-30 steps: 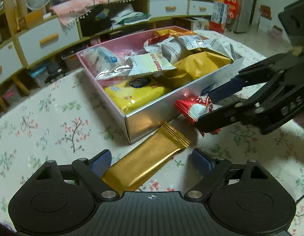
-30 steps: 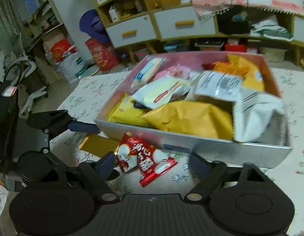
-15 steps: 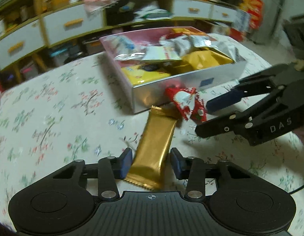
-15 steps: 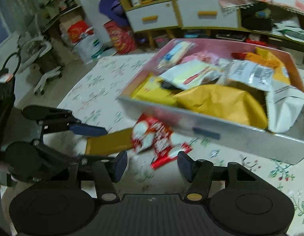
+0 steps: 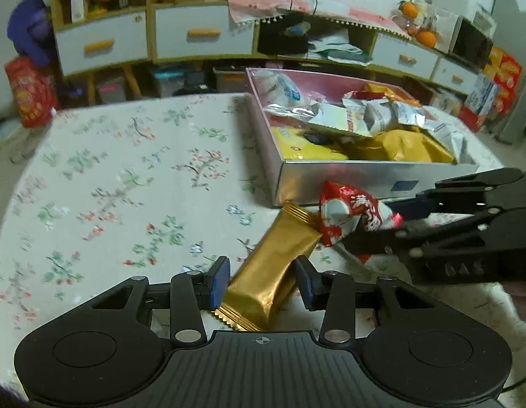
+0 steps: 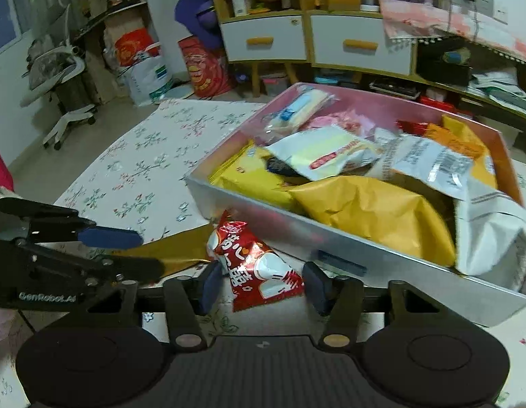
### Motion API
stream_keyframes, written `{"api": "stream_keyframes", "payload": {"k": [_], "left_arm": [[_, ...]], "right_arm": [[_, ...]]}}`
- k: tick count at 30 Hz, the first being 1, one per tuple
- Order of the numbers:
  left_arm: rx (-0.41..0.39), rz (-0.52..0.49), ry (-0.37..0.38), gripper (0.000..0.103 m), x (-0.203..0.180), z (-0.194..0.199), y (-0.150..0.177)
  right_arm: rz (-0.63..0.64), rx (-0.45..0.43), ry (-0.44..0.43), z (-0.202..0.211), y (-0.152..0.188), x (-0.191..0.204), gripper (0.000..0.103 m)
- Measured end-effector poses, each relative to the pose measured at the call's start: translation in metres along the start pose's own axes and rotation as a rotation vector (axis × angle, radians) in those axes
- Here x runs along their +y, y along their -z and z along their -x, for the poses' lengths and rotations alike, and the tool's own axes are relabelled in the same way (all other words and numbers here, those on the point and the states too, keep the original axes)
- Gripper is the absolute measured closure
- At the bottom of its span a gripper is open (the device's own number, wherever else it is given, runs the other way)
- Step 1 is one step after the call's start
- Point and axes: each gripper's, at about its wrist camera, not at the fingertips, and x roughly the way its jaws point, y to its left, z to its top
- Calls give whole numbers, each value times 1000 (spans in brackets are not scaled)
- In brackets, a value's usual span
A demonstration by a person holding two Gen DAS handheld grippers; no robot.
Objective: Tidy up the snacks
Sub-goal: 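Grasp gold bar with left tool while right grasps red candy pack, then lower gold bar into box with left tool while right drops red candy pack there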
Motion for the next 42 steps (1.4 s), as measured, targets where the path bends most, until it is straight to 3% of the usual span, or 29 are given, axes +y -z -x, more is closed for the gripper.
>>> {"api": "stream_keyframes", "payload": {"k": [2, 5, 7, 9, 14, 17, 20, 29, 37, 42], "left_arm": [[-5, -14, -27, 67, -2, 2, 1], [-8, -27, -45, 67, 1, 4, 2], [-15, -18, -28, 66, 4, 5, 4], [-17, -21, -21, 65, 4, 4, 4], [-9, -42, -37, 65, -2, 0, 5], [-13, -57, -59, 65, -6, -3, 5], [-13, -57, -70, 73, -9, -4, 4], [-1, 41, -64, 77, 7, 3, 0], [-77, 134, -54, 77, 19, 27, -18], [-99, 126, -27, 77, 8, 31, -36]], "right_arm": [[28, 11, -36, -2, 1, 10, 91], [47, 35, -95, 2, 3, 16, 91], [51, 34, -89, 3, 3, 20, 89], [44, 23, -70, 3, 2, 21, 79], [34, 3, -33, -3, 2, 20, 79], [43, -5, -16, -2, 3, 22, 90], [38, 1, -10, -1, 3, 22, 100], [63, -17, -57, 23, 4, 26, 103], [13, -74, -62, 45, -3, 13, 103], [-67, -128, -32, 54, -14, -7, 103]]}}
